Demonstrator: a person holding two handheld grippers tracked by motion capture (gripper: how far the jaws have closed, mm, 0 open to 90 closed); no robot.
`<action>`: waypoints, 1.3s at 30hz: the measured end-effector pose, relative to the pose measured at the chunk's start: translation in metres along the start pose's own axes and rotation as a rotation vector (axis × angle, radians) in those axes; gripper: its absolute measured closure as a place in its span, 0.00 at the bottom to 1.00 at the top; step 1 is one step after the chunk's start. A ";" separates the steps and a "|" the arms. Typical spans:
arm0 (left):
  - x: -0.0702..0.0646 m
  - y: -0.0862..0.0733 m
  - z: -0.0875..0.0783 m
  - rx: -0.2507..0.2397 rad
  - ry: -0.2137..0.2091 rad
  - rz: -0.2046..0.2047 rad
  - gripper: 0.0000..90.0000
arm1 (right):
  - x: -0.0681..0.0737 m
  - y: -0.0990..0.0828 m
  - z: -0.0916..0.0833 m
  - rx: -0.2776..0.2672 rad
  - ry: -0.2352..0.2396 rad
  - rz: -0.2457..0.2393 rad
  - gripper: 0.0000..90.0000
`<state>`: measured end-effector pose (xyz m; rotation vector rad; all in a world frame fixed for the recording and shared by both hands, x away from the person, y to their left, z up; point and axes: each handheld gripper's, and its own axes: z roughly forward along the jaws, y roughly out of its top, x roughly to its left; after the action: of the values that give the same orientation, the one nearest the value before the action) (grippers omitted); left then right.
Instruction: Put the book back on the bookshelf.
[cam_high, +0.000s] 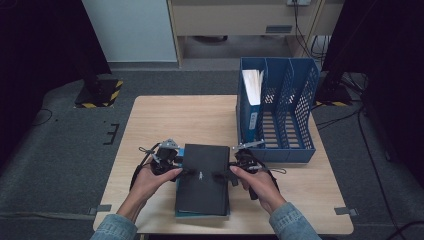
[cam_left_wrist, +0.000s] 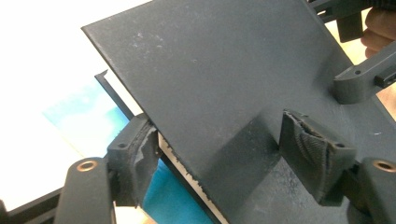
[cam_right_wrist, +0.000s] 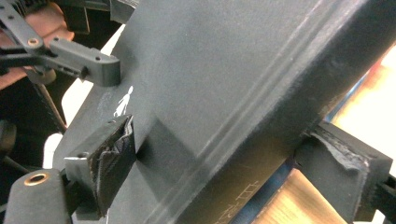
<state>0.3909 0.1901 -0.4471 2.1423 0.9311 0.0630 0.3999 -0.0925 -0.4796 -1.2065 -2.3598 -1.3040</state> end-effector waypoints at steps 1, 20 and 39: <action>0.000 0.001 -0.003 -0.004 0.005 0.004 0.34 | 0.002 0.002 -0.001 0.002 -0.009 -0.008 0.16; 0.007 0.023 -0.048 -0.074 0.077 0.048 0.61 | 0.036 0.056 -0.021 0.016 -0.126 -0.162 0.30; 0.005 0.045 -0.070 -0.071 0.145 0.089 0.75 | 0.048 0.083 -0.033 -0.004 -0.179 -0.221 0.40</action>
<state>0.3983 0.2194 -0.3689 2.1341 0.9011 0.2951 0.4224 -0.0674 -0.3833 -1.1326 -2.6850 -1.3135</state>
